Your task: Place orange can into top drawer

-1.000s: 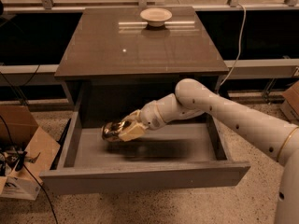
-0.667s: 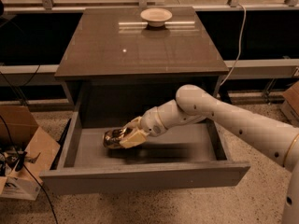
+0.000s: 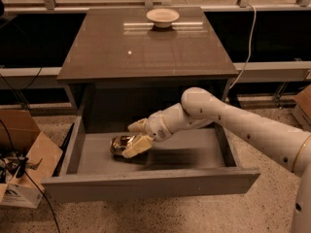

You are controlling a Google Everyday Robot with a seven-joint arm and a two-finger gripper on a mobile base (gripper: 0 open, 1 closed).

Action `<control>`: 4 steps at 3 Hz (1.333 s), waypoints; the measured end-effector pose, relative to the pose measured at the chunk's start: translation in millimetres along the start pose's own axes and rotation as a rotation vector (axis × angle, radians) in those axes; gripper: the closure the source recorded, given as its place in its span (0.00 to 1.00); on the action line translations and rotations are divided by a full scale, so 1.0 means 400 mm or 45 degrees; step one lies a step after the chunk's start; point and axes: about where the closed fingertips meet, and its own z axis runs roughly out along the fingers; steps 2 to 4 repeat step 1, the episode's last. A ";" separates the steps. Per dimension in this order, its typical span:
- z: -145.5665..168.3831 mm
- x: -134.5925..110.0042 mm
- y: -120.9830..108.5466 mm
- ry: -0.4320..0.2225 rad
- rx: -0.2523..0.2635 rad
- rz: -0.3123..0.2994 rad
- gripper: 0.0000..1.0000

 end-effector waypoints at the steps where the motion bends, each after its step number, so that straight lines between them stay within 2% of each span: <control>1: 0.001 0.000 0.000 0.000 -0.001 0.000 0.00; 4: 0.001 0.000 0.000 0.000 -0.001 0.000 0.00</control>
Offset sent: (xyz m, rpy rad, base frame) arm 0.0000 0.0000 0.0000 0.0000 0.0000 0.0000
